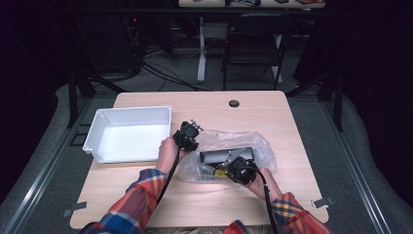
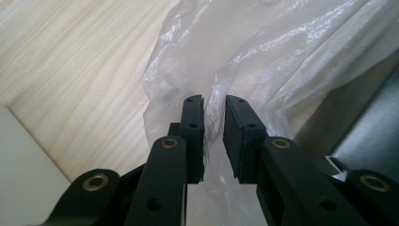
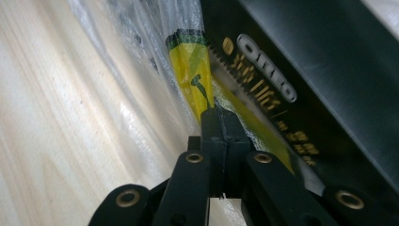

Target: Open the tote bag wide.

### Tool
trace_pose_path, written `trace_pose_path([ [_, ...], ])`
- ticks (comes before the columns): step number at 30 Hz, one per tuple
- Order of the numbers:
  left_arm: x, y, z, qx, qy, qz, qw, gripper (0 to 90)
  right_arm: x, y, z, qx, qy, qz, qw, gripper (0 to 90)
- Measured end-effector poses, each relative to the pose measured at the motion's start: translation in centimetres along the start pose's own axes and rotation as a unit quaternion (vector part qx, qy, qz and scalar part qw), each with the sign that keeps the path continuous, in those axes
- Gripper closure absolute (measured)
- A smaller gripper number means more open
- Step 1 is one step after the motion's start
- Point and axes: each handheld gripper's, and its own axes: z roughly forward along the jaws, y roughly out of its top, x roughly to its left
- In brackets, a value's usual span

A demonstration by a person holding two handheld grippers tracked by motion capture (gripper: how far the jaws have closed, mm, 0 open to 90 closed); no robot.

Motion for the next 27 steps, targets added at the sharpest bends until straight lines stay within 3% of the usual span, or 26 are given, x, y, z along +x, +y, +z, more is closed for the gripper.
trace_pose_path([
  [7, 0.4, 0.0, 0.7, 0.007, 0.015, -0.005, 0.9998, 77.9, 0.3, -0.5, 0.0, 0.018, 0.013, -0.003, 0.9998, 90.0],
  [10, 0.6, -0.1, 0.6, 0.005, 0.008, -0.011, 0.9999, 75.8, 0.2, -0.7, -0.1, 0.02, 0.012, -0.001, 0.9997, 90.0],
  [12, 0.6, -0.1, 0.1, 0.004, 0.001, -0.012, 0.9999, 70.8, 0.0, -0.6, -0.4, 0.012, 0.014, 0.007, 0.9998, 90.0],
  [17, 0.6, 0.0, -1.5, -0.003, 0.008, -0.005, 1.0, 53.7, -0.4, -0.3, -1.2, -0.002, 0.014, 0.015, 0.9998, 86.2],
  [23, 1.2, 0.0, -3.9, -0.02, 0.004, -0.008, 0.9998, 42.3, -0.5, 0.0, -1.7, -0.022, 0.018, 0.027, 0.9992, 80.8],
  [27, 1.4, -0.1, -6.0, -0.046, -0.001, -0.01, 0.9989, 34.1, -0.8, 0.1, -2.2, -0.029, 0.023, 0.034, 0.9987, 71.5],
])
